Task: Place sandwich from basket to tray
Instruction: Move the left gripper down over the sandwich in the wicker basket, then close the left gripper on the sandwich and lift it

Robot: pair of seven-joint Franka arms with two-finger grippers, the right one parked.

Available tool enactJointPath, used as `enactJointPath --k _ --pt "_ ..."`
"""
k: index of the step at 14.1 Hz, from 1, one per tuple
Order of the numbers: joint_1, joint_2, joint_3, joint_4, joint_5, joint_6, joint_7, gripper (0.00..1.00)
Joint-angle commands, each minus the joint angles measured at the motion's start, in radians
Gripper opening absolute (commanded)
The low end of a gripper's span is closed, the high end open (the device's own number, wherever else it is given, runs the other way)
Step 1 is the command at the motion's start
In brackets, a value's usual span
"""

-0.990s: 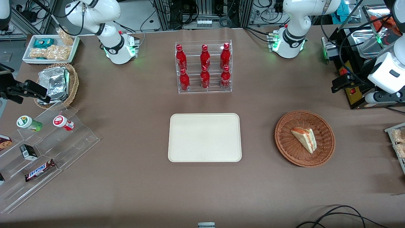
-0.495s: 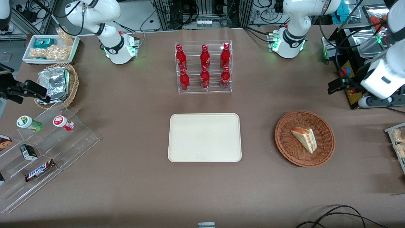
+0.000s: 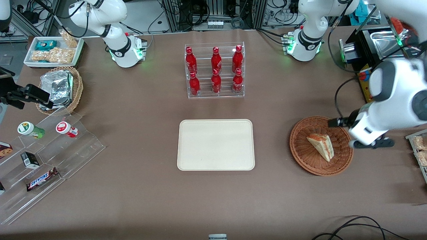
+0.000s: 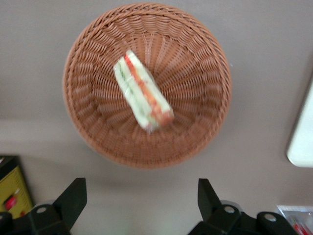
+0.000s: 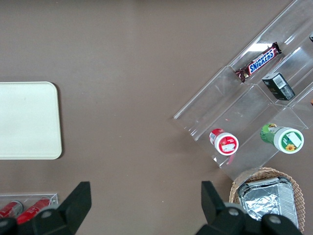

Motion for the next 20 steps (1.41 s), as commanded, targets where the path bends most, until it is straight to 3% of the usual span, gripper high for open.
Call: enactJointPath --k 1,7,13,14,15,16,17,20 --pt "-0.002 -0.010 0.003 -0.151 0.011 0.203 -0.133 1.00" --pt "-0.024 0.055 0.003 -0.187 0.019 0.375 -0.802 1.00" --pt "-0.019 0.128 0.004 -0.209 0.019 0.380 -0.822 1.00" --pt "-0.018 0.135 0.004 -0.204 0.019 0.377 -0.828 0.74" --pt "-0.017 0.130 0.006 -0.203 0.019 0.372 -0.824 0.28" --pt "-0.019 0.128 0.006 -0.200 0.021 0.369 -0.824 0.09" --pt "-0.019 0.128 0.006 -0.193 0.021 0.368 -0.822 0.04" --pt "-0.019 0.119 0.006 -0.161 0.021 0.308 -0.822 0.04"
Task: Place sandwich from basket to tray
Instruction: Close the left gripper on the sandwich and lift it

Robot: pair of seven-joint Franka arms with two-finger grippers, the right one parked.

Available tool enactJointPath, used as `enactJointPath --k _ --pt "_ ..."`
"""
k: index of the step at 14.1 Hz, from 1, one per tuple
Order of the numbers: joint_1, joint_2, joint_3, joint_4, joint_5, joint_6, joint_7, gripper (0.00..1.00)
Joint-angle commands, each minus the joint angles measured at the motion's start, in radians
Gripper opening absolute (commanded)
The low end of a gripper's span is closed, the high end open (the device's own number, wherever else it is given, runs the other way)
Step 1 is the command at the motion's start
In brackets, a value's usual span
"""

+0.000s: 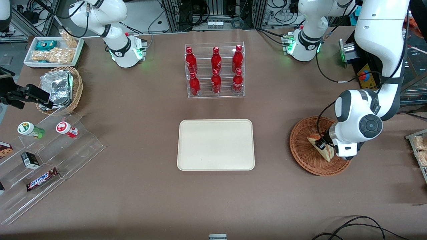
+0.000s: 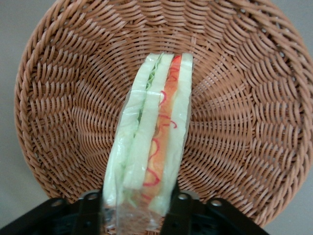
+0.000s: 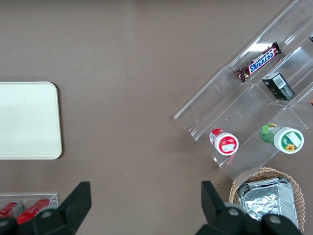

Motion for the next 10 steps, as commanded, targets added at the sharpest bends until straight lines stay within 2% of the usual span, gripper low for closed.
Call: enactJointPath --k 1,5,9,10 --pt "-0.007 -0.019 0.002 0.062 0.013 -0.105 -0.019 0.04" --pt "-0.022 -0.080 -0.020 0.178 0.007 -0.361 -0.010 0.04" --pt "-0.117 -0.079 -0.108 0.203 -0.012 -0.343 -0.030 0.04" --pt "-0.161 -0.043 -0.128 0.238 -0.019 -0.323 -0.018 0.04"
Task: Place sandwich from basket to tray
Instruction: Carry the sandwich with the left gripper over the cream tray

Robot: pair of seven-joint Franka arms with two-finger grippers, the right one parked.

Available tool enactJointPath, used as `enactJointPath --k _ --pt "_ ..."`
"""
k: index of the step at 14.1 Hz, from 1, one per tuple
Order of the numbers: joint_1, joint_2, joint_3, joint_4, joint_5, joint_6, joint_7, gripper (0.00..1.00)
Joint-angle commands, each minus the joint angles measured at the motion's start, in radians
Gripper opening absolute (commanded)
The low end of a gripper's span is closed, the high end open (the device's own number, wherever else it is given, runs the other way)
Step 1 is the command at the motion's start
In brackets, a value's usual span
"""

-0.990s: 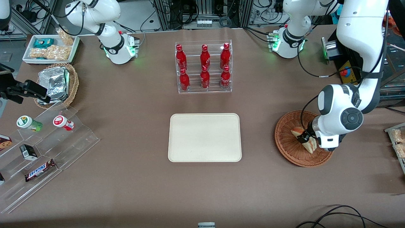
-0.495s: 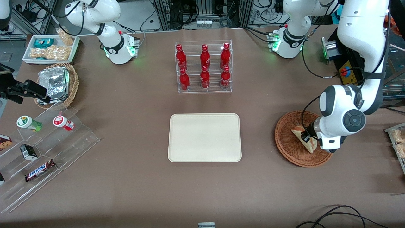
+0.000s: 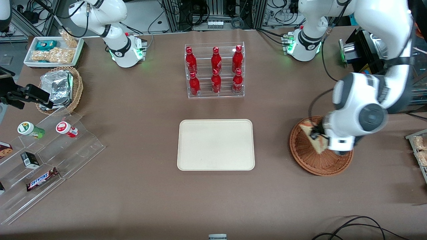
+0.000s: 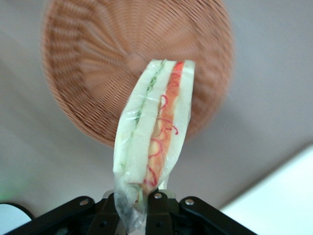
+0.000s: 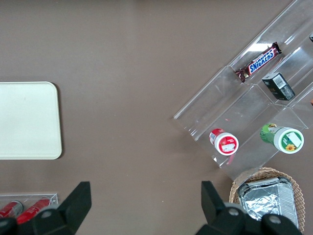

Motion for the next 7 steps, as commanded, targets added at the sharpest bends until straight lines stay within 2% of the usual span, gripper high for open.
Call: enactJointPath --k 1,4,7 --pt "-0.112 0.107 -0.027 0.115 -0.003 0.033 0.000 0.05" --pt "-0.240 0.283 -0.027 0.327 -0.002 0.077 0.017 0.07" --pt "-0.348 0.400 -0.027 0.447 -0.003 0.158 0.045 0.04"
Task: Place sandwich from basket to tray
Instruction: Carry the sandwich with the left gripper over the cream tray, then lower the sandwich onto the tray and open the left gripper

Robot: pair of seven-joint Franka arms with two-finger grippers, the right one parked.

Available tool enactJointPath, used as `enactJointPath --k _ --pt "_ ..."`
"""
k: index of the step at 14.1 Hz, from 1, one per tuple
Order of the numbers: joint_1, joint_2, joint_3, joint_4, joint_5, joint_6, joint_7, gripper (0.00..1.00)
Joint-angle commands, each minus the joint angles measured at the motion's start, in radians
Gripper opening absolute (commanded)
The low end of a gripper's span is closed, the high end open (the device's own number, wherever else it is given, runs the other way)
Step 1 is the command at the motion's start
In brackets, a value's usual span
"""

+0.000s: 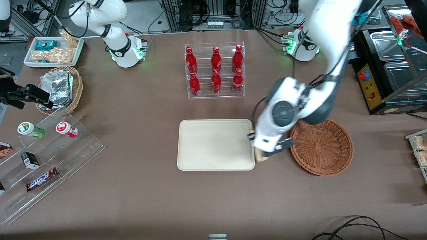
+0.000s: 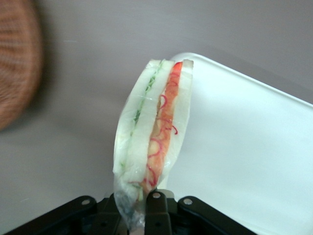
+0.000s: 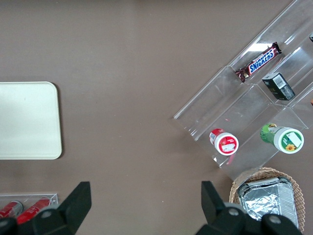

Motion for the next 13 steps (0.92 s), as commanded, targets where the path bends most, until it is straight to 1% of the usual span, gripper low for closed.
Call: enactJointPath --k 1,4,5,6,7,8,11,12,13 --pt "-0.105 0.130 0.013 0.154 0.004 0.069 0.021 0.04" --pt "-0.182 0.181 0.019 0.171 0.008 0.160 0.020 0.04" --pt "-0.199 0.193 0.021 0.174 0.034 0.169 0.020 0.04" --pt "-0.206 0.202 0.019 0.180 0.083 0.169 0.006 0.04" --pt "-0.214 0.208 0.019 0.182 0.112 0.170 -0.035 0.04" --pt "-0.223 0.212 0.018 0.182 0.125 0.171 -0.057 0.04" --pt "-0.237 0.228 0.018 0.178 0.125 0.171 -0.109 0.06" --pt "-0.237 0.230 0.018 0.174 0.125 0.172 -0.111 0.08" --pt "-0.237 0.230 0.016 0.169 0.123 0.175 -0.118 0.13"
